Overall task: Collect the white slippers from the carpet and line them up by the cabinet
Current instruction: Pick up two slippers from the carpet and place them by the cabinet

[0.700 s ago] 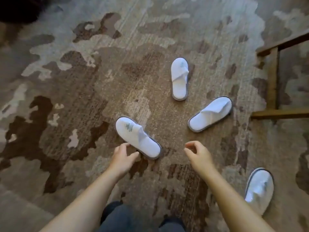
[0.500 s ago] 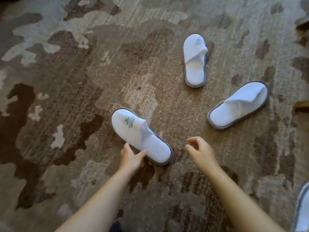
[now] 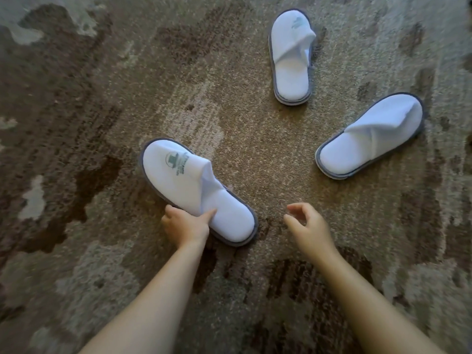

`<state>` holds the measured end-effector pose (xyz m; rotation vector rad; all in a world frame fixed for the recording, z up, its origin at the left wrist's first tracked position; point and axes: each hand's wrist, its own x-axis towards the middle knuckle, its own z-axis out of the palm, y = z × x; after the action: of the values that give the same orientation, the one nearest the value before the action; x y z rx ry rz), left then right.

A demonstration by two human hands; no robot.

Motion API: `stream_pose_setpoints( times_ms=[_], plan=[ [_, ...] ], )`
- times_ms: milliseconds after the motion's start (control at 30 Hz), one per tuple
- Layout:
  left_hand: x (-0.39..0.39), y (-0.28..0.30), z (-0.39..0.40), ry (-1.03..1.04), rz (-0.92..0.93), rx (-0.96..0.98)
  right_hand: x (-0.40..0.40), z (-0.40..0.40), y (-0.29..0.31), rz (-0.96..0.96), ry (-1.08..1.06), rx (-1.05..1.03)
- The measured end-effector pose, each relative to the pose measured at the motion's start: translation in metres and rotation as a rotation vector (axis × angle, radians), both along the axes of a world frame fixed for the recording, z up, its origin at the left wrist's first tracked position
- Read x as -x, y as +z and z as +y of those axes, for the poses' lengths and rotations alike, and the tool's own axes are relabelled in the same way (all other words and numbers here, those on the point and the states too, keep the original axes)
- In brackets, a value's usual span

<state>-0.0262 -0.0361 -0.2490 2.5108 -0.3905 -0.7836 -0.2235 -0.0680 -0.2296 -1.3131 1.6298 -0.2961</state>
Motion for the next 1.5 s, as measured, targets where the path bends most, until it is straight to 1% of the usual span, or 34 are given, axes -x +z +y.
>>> stream_pose_setpoints(
  times_ms=[100, 167, 300, 400, 533, 600, 667, 700, 833, 900, 1000, 1100, 1267, 1367, 1500],
  plan=[
    [0.004, -0.004, -0.005, -0.053, -0.003, 0.080, 0.009, 0.000, -0.008, 0.017, -0.056, 0.023],
    [0.007, -0.001, -0.015, -0.070, 0.050, 0.175, 0.018, -0.008, -0.012, 0.042, -0.146, 0.078],
    [0.015, 0.010, -0.042, -0.216, 0.112, 0.380, 0.036, -0.045, -0.015, 0.050, -0.458, 0.152],
    [0.022, 0.017, -0.064, -0.224, 0.267, 0.515, 0.043, -0.078, -0.020, 0.063, -0.678, 0.145],
    [0.027, 0.012, -0.084, -0.330, 0.319, 0.540, 0.039, -0.112, -0.031, 0.053, -0.856, 0.092],
    [0.029, 0.010, -0.088, -0.348, 0.357, 0.541, 0.036, -0.124, -0.036, 0.083, -0.890, 0.046],
    [0.030, 0.011, -0.088, -0.342, 0.403, 0.548, 0.037, -0.129, -0.038, 0.146, -0.880, -0.009],
    [0.029, 0.013, -0.086, -0.337, 0.420, 0.557, 0.038, -0.130, -0.037, 0.148, -0.872, -0.008],
    [0.022, 0.026, -0.081, -0.336, 0.465, 0.561, 0.038, -0.112, -0.026, 0.060, -0.803, 0.142],
    [0.021, 0.044, -0.079, -0.350, 0.471, 0.546, 0.036, -0.099, -0.009, 0.036, -0.742, 0.167],
    [0.021, 0.096, -0.078, -0.360, 0.459, 0.555, 0.032, -0.077, 0.043, -0.034, -0.665, 0.209],
    [0.022, 0.177, -0.073, -0.361, 0.440, 0.587, 0.028, -0.050, 0.127, -0.074, -0.607, 0.272],
    [0.022, 0.342, -0.061, -0.387, 0.384, 0.650, 0.029, -0.012, 0.309, -0.148, -0.563, 0.368],
    [0.029, 0.451, -0.056, -0.412, 0.405, 0.674, 0.037, 0.005, 0.424, -0.170, -0.579, 0.375],
    [0.048, 0.581, -0.052, -0.467, 0.448, 0.701, 0.052, 0.021, 0.557, -0.158, -0.622, 0.407]
  ],
)
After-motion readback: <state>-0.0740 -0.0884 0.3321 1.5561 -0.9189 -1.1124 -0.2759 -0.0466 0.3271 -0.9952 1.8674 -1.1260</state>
